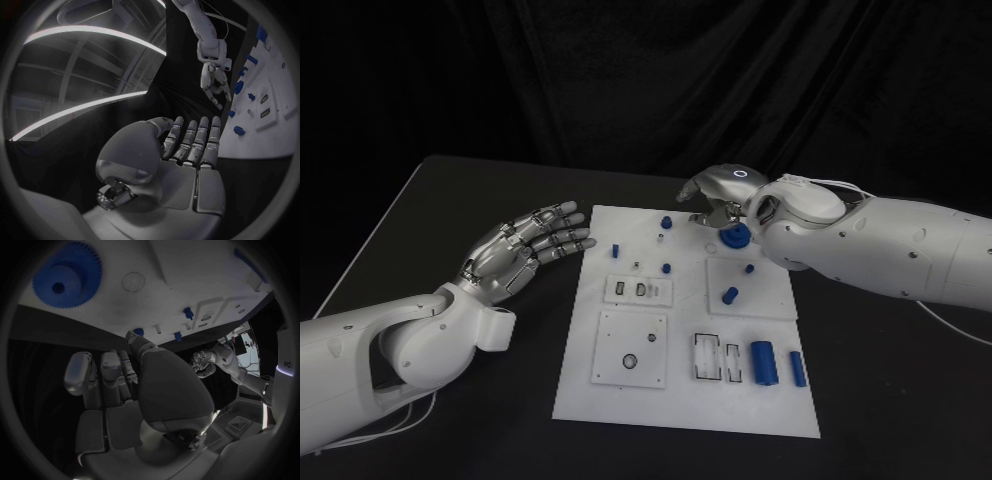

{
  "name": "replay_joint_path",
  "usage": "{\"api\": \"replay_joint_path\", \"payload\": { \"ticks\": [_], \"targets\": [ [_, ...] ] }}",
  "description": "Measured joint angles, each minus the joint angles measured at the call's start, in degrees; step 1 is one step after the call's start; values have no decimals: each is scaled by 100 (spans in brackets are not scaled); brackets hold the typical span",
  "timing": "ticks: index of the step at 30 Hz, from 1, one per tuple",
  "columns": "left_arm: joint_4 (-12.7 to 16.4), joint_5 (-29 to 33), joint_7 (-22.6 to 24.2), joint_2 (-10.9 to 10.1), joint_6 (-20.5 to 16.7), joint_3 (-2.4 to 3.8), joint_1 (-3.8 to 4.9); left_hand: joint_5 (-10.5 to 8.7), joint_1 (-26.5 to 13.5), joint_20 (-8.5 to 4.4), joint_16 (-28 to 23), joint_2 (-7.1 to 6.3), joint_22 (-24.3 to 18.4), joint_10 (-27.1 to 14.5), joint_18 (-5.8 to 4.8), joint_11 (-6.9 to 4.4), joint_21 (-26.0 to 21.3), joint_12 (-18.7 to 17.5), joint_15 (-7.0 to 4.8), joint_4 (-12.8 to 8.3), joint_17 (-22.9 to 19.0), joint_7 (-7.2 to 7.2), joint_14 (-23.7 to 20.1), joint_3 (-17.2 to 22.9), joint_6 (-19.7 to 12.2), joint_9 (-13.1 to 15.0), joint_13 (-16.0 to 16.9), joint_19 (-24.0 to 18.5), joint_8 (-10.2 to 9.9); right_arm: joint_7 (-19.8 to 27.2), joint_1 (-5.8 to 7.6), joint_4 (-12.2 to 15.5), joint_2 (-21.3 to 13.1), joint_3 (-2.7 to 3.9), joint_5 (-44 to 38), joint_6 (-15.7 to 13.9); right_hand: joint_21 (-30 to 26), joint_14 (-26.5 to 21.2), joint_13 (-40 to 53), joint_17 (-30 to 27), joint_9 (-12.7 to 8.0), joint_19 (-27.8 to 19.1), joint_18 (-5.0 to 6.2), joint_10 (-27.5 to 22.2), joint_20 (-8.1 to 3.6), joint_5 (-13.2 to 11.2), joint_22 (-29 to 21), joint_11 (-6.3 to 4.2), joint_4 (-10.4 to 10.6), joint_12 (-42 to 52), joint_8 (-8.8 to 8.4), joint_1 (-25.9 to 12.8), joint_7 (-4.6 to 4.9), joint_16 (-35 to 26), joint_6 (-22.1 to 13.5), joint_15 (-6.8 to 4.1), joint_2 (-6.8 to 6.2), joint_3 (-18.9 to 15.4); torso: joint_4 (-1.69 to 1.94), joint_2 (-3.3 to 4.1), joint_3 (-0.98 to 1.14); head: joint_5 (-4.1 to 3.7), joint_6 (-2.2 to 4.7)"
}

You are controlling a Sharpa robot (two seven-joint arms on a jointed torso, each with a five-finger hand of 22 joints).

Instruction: Assemble the parts on the task board

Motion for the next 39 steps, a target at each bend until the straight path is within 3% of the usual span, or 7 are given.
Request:
{"api": "replay_joint_path", "payload": {
  "ticks": [5,9,12,14,17,24,39],
  "targets": [
    [9,4,1,-12,0,-1,0,0,0,0,0,0,0,0,0,0,0,0,0,0,-6,0,0,0,0,0,-6,0,0,122,118,554,-619,6,147,-82,-191,-190,645,-362,40,-146,-1,1098,-85,87,-197,-230,9,1364,114,2,62,-258,425,-105,-2,16,-14,-3,3,9,8],
    [16,6,1,-16,0,-1,0,0,0,0,0,0,0,0,0,0,0,0,0,0,-6,0,0,0,0,0,-5,0,0,184,135,904,-1065,-14,314,-81,-577,-311,3036,-773,-47,-318,44,550,-197,24,-550,-419,180,4572,-52,-47,-44,-653,549,-254,-86,-19,-36,-11,3,37,13],
    [23,7,1,-33,0,0,0,0,0,0,0,0,0,0,0,0,0,0,0,0,-6,0,0,0,0,0,-5,0,0,188,137,1082,-1346,-38,414,-51,-61,366,6147,1165,-63,188,44,2464,-233,-80,266,-450,436,6772,-83,-347,-64,482,612,-244,-117,-198,-47,-21,3,47,13],
    [23,8,1,-36,-1,0,0,0,-17,0,0,17,-3,0,0,0,0,0,0,-1,-6,0,0,33,0,0,-5,0,0,167,137,1150,-1483,-48,463,-18,169,644,6830,2116,-62,352,-21,3357,-236,-140,611,-463,567,7268,-83,-524,-89,1075,674,-253,-123,-329,-51,-30,3,48,-5],
    [23,9,1,-36,-1,0,0,0,-24,0,0,24,-5,0,0,0,0,0,0,0,-6,0,0,32,0,0,-5,0,0,80,124,1245,-1679,-63,528,61,412,716,6979,2465,-62,501,-100,4071,-224,-140,934,-465,744,7614,-115,-758,-83,1805,713,-229,-122,-509,-55,-43,2,38,-31],
    [2,11,1,-1,2,0,0,0,-23,0,0,24,-5,0,0,0,0,0,0,0,-11,0,0,32,0,0,-5,0,0,-239,20,1291,-1865,-84,590,215,847,731,6986,2488,-79,832,-278,4101,-196,-72,973,-462,927,7659,-179,-1063,-61,1899,730,-214,-82,-738,-48,-48,3,29,-63],
    [-25,13,1,26,40,0,-1,0,-23,0,0,23,-5,0,0,0,0,0,0,0,-11,0,0,31,0,0,-4,0,0,-553,-60,1168,-1804,-89,439,262,866,751,6985,2487,-259,851,-277,4142,-215,327,972,-503,842,7659,-253,-1064,-121,1899,146,-234,-20,-732,-52,-33,5,63,-101]
  ]
}}
